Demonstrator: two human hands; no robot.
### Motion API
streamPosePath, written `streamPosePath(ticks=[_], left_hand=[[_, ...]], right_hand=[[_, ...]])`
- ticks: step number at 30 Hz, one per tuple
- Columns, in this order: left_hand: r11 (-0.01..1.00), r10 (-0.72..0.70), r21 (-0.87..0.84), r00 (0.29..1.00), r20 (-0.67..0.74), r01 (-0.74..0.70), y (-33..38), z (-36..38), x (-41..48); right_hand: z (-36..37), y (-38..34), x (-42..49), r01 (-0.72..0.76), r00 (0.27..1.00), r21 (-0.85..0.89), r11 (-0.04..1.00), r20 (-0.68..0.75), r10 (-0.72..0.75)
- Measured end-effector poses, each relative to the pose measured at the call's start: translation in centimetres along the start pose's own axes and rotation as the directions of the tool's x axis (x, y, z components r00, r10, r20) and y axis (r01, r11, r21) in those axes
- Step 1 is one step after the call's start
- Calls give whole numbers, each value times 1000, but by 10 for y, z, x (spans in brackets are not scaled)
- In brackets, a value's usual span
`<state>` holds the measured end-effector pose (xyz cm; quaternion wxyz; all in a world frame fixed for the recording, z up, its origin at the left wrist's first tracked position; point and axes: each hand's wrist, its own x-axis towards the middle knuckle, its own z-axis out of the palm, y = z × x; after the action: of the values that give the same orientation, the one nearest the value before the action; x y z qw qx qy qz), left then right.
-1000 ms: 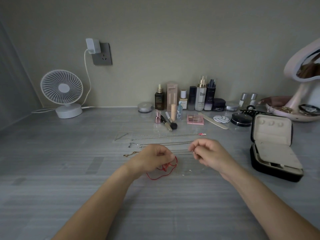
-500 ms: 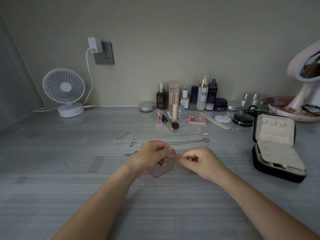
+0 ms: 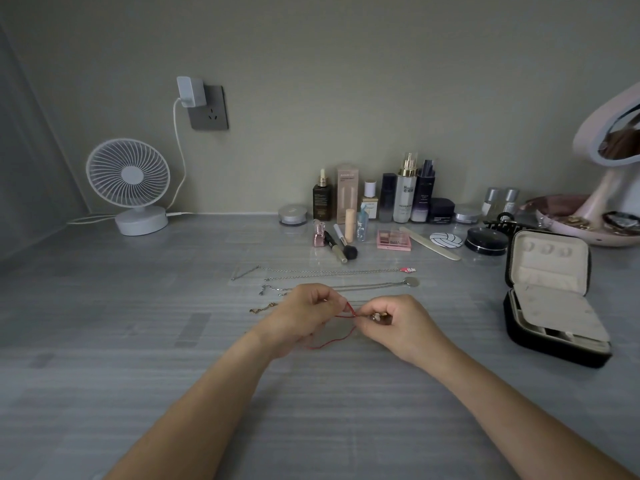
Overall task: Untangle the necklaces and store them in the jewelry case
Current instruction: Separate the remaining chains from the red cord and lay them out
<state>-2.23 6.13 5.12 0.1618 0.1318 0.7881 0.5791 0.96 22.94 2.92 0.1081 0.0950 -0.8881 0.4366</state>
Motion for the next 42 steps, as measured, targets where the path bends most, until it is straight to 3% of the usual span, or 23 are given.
streamPosePath(ticks=[9,20,28,34,39,42], left_hand=[[995,-24,100,1000,-15,26,-2,-2,0],[996,-22,89,1000,-19,24,-2,-2,2],[999,6,46,999,39,-8,2,-3,-2],[998,2,57,999,34,-4,0,-4,-1],[996,-10,87,999,46,6,-1,-2,-1],[995,-6,101,999,47,1,-2,-1,-1]], right_hand=[[-5,1,-2,43,998,-107,993,-36,-47],[-9,1,4,-61,992,100,993,-108,72],[-7,-1,2,23,999,112,993,-47,-18],[-7,-3,-2,149,975,13,989,-171,-145],[-6,1,-1,191,978,-157,969,-59,-202],[-5,0,-3,205,972,-239,949,-61,-226]])
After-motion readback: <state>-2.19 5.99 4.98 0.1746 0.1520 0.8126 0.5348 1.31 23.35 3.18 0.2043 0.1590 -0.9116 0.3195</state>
